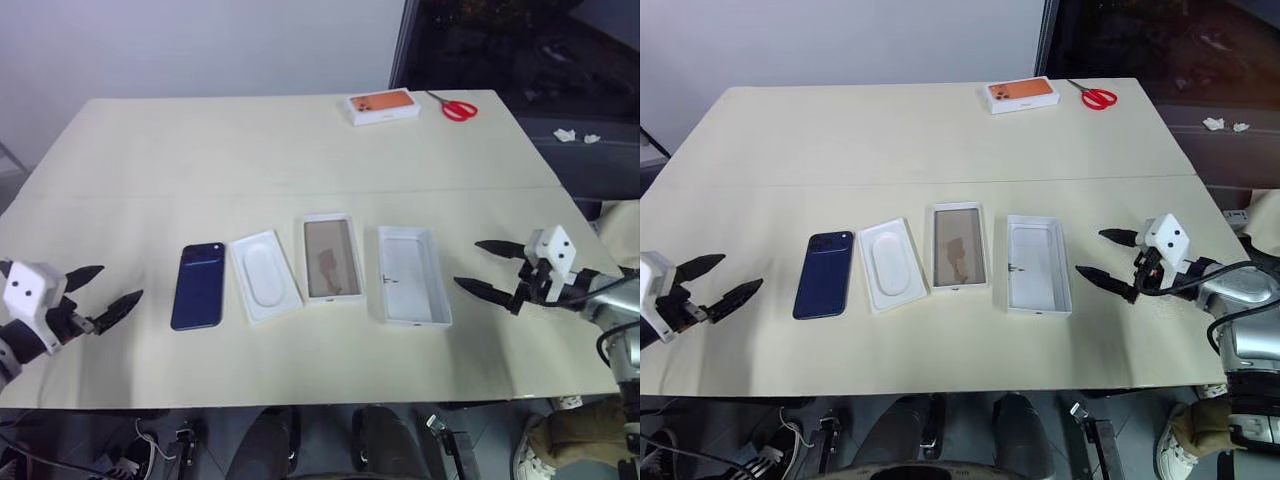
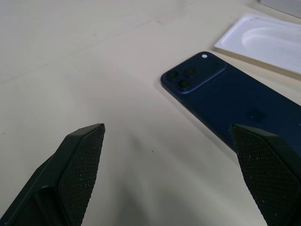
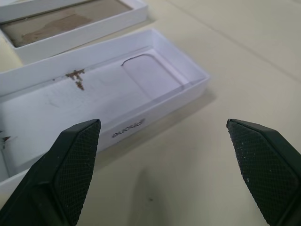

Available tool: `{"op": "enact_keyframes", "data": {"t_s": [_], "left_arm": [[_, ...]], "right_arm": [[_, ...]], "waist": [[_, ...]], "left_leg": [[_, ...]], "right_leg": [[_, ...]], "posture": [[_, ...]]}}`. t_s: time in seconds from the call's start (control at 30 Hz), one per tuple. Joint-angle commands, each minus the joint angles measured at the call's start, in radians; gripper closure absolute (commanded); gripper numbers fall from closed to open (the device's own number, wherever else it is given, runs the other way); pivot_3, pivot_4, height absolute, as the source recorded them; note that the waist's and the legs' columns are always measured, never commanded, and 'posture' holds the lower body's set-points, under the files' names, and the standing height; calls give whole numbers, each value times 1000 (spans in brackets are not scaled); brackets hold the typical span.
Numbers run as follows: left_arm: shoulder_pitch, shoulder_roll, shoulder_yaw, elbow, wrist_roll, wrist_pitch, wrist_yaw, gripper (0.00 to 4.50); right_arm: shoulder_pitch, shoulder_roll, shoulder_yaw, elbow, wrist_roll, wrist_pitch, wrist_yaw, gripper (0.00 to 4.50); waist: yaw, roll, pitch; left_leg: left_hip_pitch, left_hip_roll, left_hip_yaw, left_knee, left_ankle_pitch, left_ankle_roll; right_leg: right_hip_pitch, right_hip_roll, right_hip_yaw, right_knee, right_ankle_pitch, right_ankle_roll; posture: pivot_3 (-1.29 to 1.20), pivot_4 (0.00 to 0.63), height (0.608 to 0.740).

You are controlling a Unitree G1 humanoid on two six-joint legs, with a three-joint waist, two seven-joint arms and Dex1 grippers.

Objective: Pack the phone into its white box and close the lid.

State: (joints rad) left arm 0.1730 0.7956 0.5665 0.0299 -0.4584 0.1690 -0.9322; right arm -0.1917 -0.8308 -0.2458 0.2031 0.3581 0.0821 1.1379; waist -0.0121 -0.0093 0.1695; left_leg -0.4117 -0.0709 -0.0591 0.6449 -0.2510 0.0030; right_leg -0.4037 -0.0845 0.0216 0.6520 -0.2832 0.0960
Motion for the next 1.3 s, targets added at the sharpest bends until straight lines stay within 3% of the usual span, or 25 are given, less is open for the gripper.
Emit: {"op": "enact_keyframes", "data": {"t_s": [0.03, 0.97, 1.3], "left_arm": [[-14, 14, 29, 4, -5, -28, -7, 46], [-30, 0, -3, -75, -32, 79, 8, 46], [-83, -24, -48, -320, -181, 414, 159, 46]], "right_arm": [[-15, -25, -25, -4, 3, -26, 4, 23], [-72, -10, 24, 16, -12, -43, 9, 23], [-143, 9, 121, -189, -7, 22, 14, 23]], "waist": [[1, 0, 0], [1, 0, 0], [1, 0, 0]], "left_leg": [[0, 0, 0, 0, 0, 0], [0, 0, 0, 0, 0, 0], [0, 0, 0, 0, 0, 0]], "right_leg": [[0, 0, 0, 0, 0, 0], [0, 0, 0, 0, 0, 0], [0, 0, 0, 0, 0, 0]], "posture": [[0, 150, 740], [0, 150, 740], [0, 150, 740]]}}
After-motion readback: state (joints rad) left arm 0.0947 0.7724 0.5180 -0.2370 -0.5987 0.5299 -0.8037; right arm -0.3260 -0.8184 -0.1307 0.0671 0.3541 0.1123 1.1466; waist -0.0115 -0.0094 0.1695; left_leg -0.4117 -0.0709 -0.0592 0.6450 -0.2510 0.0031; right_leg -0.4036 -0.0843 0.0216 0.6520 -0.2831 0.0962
